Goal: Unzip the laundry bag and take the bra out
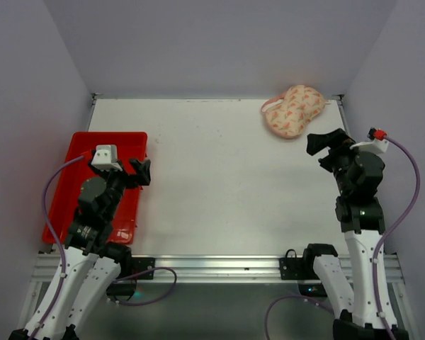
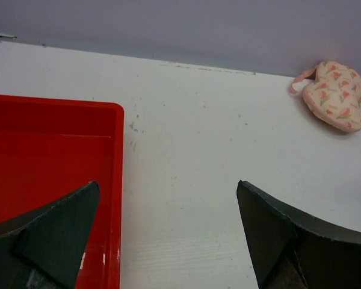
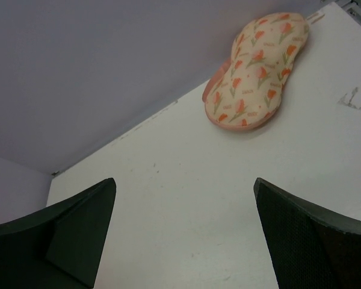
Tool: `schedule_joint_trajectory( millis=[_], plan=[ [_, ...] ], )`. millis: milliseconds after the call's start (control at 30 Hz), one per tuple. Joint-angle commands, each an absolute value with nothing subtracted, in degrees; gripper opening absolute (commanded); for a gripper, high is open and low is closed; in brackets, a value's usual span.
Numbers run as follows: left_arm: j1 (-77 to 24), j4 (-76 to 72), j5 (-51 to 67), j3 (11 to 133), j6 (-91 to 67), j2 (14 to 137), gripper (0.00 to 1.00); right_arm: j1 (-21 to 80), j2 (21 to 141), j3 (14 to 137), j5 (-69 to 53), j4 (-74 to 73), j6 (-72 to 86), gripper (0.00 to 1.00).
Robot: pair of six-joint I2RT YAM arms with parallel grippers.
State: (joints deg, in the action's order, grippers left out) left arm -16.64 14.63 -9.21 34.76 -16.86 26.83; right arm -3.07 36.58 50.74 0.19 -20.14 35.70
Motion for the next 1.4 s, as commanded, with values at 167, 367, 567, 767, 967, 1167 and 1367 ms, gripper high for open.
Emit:
schedule_joint_trajectory(
  millis=[167, 367, 567, 767, 967, 1167, 1367],
  plan=[
    [-16.79, 13.71, -10.55, 34.28, -15.56, 26.81, 1.0, -3.43, 57.81, 48.69, 1.4, -12.92, 48.15, 0.99],
    [-16.79, 13.54, -10.63, 34.28, -15.38, 26.98, 1.0, -3.87, 77.91, 52.46, 1.14, -6.6, 57.55, 0.99],
    [-16.7, 13.54, -10.81, 34.28, -15.21, 27.25, 1.0, -4.31, 95.68, 60.11, -1.84, -3.35, 63.97, 0.99],
    [-16.7, 13.18, -10.55, 34.19, -14.94, 28.04, 1.0, -4.75, 105.54, 66.0, -3.08, 6.32, 67.85, 0.99],
    [-16.61, 13.18, -10.55, 34.19, -14.77, 29.0, 1.0, -5.1, 115.74, 74.34, -4.91, 9.5, 70.83, 0.99],
    [-16.08, 12.92, -10.46, 34.37, -14.68, 29.62, 1.0, -5.36, 122.95, 81.04, -13.95, 9.13, 71.45, 0.53],
    [-15.73, 12.83, -9.93, 34.36, -14.68, 29.0, 1.0, -4.92, 119.46, 76.39, -19.24, 12.74, 66.64, 0.0]
  ],
)
